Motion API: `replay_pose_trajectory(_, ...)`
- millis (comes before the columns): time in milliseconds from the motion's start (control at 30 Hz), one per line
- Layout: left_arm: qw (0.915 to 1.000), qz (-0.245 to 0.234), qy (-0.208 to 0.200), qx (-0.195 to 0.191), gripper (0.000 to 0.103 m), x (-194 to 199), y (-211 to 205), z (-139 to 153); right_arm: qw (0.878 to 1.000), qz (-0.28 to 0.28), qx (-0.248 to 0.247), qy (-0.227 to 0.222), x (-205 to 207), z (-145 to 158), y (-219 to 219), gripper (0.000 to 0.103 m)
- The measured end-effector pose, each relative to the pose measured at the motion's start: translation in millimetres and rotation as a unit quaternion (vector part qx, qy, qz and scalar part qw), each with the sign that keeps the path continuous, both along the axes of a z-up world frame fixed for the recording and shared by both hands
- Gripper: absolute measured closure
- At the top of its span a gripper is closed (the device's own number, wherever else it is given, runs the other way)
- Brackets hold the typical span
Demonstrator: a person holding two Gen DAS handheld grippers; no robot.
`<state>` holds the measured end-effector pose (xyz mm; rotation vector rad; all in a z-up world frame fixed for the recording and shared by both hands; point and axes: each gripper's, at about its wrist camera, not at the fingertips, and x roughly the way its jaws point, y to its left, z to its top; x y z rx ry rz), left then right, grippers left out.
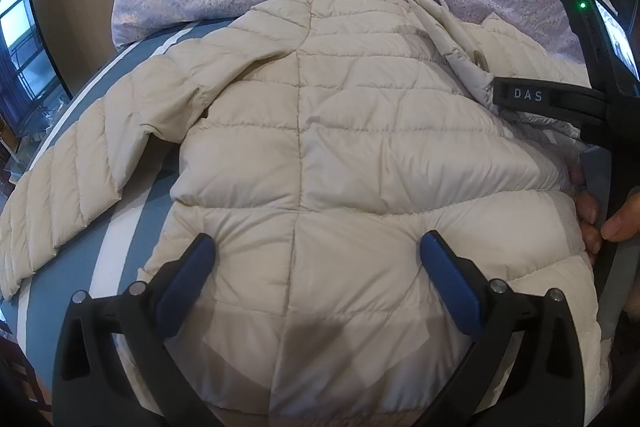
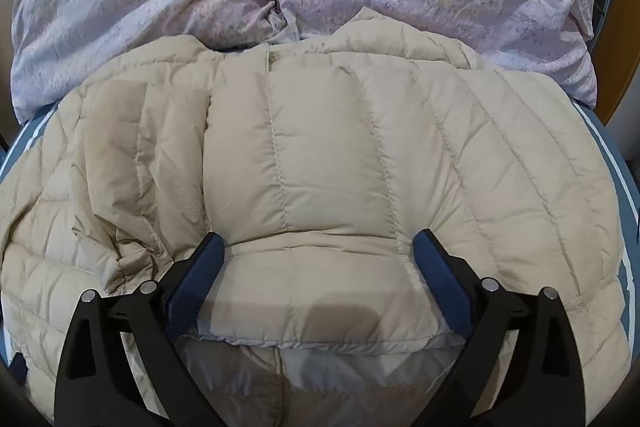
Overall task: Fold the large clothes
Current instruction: 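Carry the sleeve with the right tool across the jacket body and release, then move the left tool to the other sleeve and grasp its cuff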
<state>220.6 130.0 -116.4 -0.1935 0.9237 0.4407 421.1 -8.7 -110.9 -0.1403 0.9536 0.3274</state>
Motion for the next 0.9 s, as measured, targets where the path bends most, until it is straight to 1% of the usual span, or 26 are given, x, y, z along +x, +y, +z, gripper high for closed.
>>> replay_pose_trajectory(67, 1.0000, 0.001, -0.001, 0.002, 0.002, -1, -1, 0, 1.000, 0.001, 0.002, 0.004, 2, -1, -1, 0.002)
replay_pose_trajectory(267, 0.9997, 0.012, 0.003, 0.021, 0.002, -2, -7, 1, 1.000, 0.000, -0.002, 0.007, 3, -2, 1, 0.001)
replay_pose_trajectory(367, 0.9999, 0.006, -0.012, 0.002, 0.002, -14, -1, 7, 1.000, 0.000, -0.001, 0.007, 2, -2, 1, 0.001)
replay_pose_trajectory(400, 0.9995, 0.006, -0.027, -0.012, 0.002, -25, 4, 12, 1.000, 0.000, -0.001, 0.006, 2, -2, 1, 0.001)
replay_pose_trajectory(500, 0.9980, 0.020, -0.055, -0.022, 0.002, -52, 22, 25, 1.000, 0.000, 0.001, 0.007, 3, -3, 2, 0.001)
replay_pose_trajectory(600, 0.9953, 0.055, -0.075, -0.026, 0.002, -88, 56, 39, 1.000, 0.000, 0.003, 0.006, 3, -3, 1, 0.001)
replay_pose_trajectory(667, 0.9922, 0.095, -0.080, -0.019, 0.002, -115, 87, 47, 1.000, -0.001, 0.004, 0.006, 3, -3, 1, 0.001)
replay_pose_trajectory(767, 0.9863, 0.154, -0.059, 0.009, 0.002, -147, 123, 52, 1.000, -0.001, 0.004, 0.006, 2, -3, 1, 0.001)
replay_pose_trajectory(800, 0.9851, 0.163, -0.056, 0.008, 0.002, -155, 133, 53, 1.000, -0.001, 0.004, 0.006, 2, -3, 0, 0.001)
replay_pose_trajectory(900, 0.9778, 0.202, -0.053, -0.019, 0.002, -183, 171, 51, 1.000, -0.001, 0.007, 0.006, 1, -3, 0, 0.001)
